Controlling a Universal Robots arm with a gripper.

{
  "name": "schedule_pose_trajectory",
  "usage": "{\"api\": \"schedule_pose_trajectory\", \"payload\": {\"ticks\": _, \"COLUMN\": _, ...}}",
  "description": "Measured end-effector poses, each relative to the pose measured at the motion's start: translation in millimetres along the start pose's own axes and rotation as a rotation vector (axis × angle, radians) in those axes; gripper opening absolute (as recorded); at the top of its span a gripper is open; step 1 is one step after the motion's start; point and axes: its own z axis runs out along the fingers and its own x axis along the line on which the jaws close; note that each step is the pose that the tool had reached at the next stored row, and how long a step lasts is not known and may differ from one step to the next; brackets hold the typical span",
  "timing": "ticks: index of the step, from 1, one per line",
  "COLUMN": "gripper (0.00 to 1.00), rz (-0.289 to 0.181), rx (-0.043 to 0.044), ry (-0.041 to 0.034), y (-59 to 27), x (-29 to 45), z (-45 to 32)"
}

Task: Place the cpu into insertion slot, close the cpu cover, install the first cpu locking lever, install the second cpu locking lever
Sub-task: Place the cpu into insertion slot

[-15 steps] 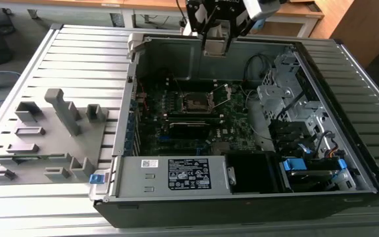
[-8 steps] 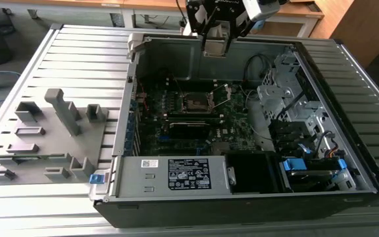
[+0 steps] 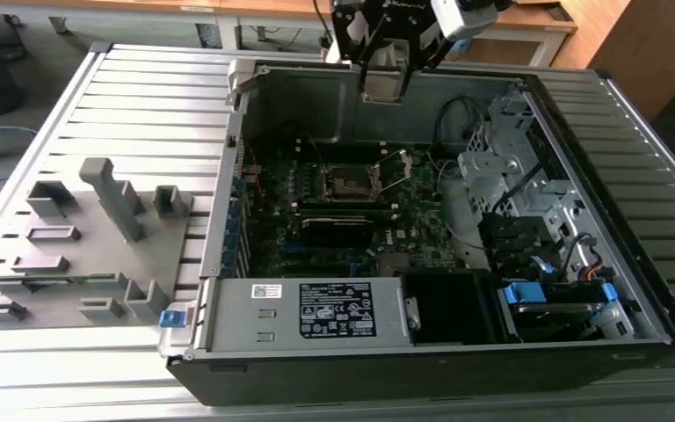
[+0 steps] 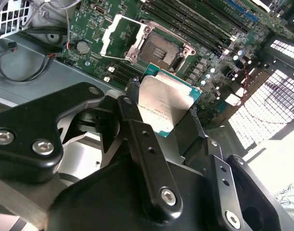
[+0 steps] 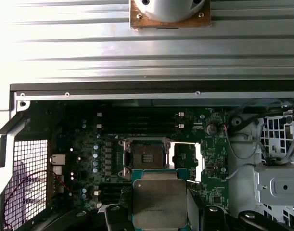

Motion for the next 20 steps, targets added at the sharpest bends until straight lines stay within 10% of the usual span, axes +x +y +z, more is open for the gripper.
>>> {"api": "schedule_pose_trajectory", "payload": {"ticks": 20, "gripper": 0.54, "rz": 0.000, "rx": 0.0133, "ry": -0.0003, "y": -0.4, "x": -0.1, "z": 4.0}}
